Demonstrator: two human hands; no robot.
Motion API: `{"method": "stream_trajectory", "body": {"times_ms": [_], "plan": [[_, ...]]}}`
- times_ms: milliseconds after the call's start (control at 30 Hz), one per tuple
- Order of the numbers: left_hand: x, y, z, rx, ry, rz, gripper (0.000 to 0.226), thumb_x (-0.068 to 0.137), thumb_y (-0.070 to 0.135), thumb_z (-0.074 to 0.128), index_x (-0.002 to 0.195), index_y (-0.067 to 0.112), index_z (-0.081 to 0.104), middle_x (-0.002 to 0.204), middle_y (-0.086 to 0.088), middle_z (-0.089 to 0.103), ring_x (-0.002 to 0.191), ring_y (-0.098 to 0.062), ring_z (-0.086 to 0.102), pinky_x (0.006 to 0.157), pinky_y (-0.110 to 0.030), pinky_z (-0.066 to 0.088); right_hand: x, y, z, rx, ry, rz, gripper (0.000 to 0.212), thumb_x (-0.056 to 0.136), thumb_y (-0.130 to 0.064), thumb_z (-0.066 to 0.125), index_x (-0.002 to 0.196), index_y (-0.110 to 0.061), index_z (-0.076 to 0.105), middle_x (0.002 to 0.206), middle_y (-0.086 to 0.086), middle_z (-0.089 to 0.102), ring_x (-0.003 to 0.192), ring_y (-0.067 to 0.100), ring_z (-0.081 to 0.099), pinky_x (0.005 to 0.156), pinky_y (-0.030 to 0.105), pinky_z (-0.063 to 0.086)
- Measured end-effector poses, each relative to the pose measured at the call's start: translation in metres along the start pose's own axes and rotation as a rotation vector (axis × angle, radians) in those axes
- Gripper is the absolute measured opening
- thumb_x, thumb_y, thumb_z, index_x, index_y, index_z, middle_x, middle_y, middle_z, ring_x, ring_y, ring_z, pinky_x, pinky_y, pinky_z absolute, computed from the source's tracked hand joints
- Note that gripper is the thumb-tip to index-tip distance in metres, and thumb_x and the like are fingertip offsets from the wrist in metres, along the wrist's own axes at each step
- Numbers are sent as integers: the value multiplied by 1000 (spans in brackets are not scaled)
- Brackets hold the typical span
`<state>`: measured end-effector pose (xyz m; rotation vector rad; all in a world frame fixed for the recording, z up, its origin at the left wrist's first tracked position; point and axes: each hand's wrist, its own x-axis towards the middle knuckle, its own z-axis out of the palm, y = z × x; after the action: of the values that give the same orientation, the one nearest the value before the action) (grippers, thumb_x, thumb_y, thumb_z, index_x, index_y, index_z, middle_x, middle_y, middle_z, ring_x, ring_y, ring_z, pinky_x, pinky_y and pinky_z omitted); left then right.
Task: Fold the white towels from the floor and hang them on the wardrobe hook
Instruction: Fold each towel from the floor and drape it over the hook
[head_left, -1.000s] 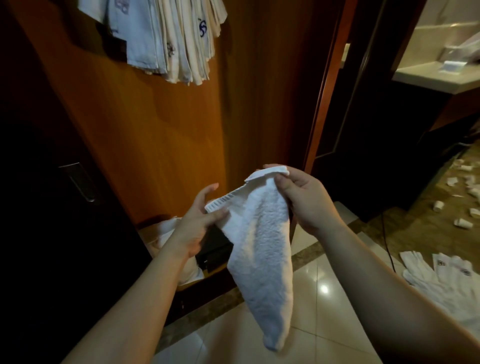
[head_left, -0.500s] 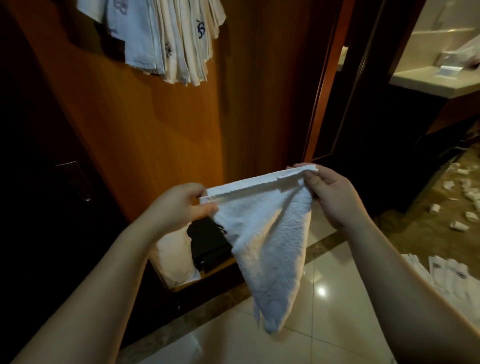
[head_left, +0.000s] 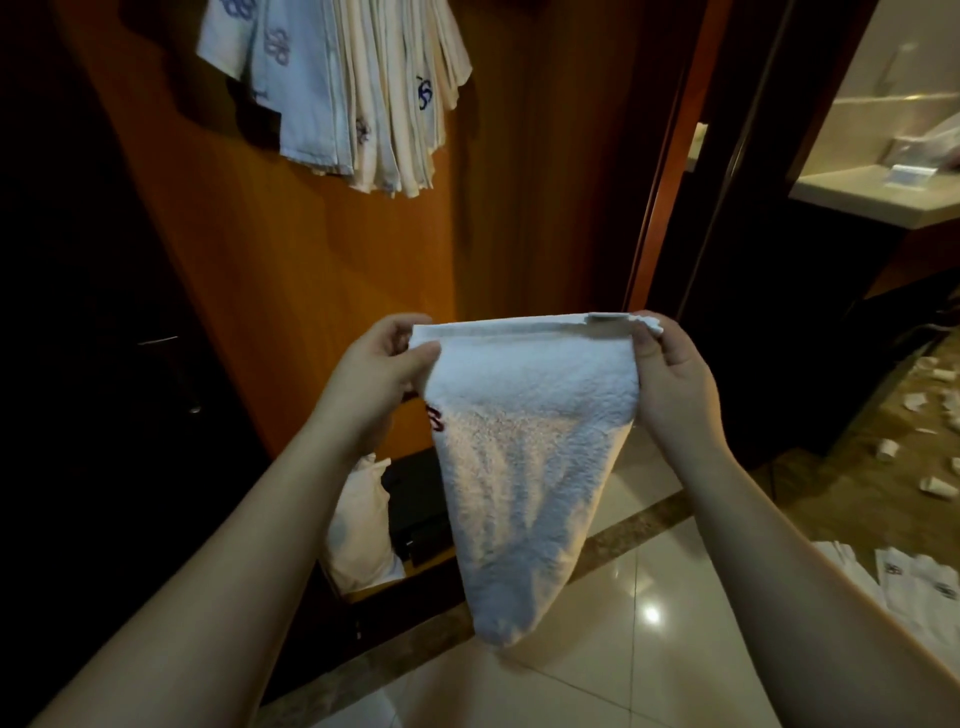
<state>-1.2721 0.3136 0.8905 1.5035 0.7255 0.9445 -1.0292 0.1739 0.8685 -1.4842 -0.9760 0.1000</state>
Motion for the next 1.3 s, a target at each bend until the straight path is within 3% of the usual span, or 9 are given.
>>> {"method": "stream_trajectory", "body": {"times_ms": [100, 200, 267, 367, 500, 700, 900, 1067, 1300], "plan": [[-3, -8, 11, -45, 79, -67, 17, 104, 28, 51, 104, 22, 67, 92, 8, 76, 89, -15, 73, 68, -23, 55, 0, -9, 9, -43, 50, -63, 16, 105, -48, 45, 105, -45, 61, 96, -44, 61, 90, -20, 56, 65, -2, 37], [-4, -14, 22, 48, 271, 82, 27, 106, 38, 44, 93, 25, 64, 87, 12, 71, 83, -10, 67, 74, -27, 52, -1, -15, 16, -47, 77, -100, 13, 106, -41, 46, 106, -39, 59, 93, -47, 58, 86, -23, 55, 65, -1, 37], [-6, -17, 29, 174, 415, 247, 24, 106, 38, 42, 89, 30, 58, 79, 22, 64, 70, 4, 57, 63, -16, 44, -2, -21, 19, -44, 93, -121, 12, 106, -39, 46, 106, -38, 58, 95, -47, 58, 87, -23, 55, 65, 0, 37], [-6, -18, 39, 187, 537, 298, 24, 107, 36, 38, 86, 37, 51, 74, 30, 57, 64, 9, 52, 53, -9, 38, -3, -29, 24, -51, 108, -139, 13, 106, -41, 44, 107, -46, 57, 95, -46, 59, 88, -21, 56, 66, 0, 38], [4, -20, 43, 83, 630, 206, 31, 109, 35, 36, 80, 33, 47, 69, 15, 52, 55, 7, 45, 50, -13, 35, -11, -31, 32, -79, 92, -137, 15, 107, -41, 43, 108, -44, 58, 92, -43, 61, 83, -18, 58, 60, 3, 39], [4, -27, 45, -47, 595, 191, 32, 108, 37, 37, 80, 28, 50, 65, 16, 49, 56, 1, 41, 51, -15, 35, -18, -36, 33, -71, 119, -135, 17, 106, -44, 41, 102, -45, 57, 95, -42, 60, 89, -15, 58, 66, 1, 39], [1, -23, 40, 56, 589, 290, 32, 105, 43, 36, 77, 46, 52, 69, 21, 55, 63, 0, 49, 55, -20, 40, -20, -40, 32, -42, 186, -108, 21, 109, -39, 40, 94, -47, 53, 94, -22, 56, 89, -14, 54, 73, 1, 37], [1, -10, 28, 269, 598, 477, 21, 105, 28, 40, 87, 27, 51, 66, 15, 49, 62, 11, 51, 51, -7, 34, -17, -45, 26, -11, 172, -69, 23, 109, -40, 41, 95, -45, 58, 88, -36, 62, 80, -13, 58, 63, 4, 40], [1, 11, 14, 442, 610, 552, 24, 105, 34, 38, 95, 20, 54, 64, 18, 46, 62, 11, 51, 47, -13, 31, -7, -53, 20, 61, 108, -14, 27, 104, -53, 44, 89, -55, 66, 89, -24, 69, 78, -7, 64, 59, 6, 44]]}}
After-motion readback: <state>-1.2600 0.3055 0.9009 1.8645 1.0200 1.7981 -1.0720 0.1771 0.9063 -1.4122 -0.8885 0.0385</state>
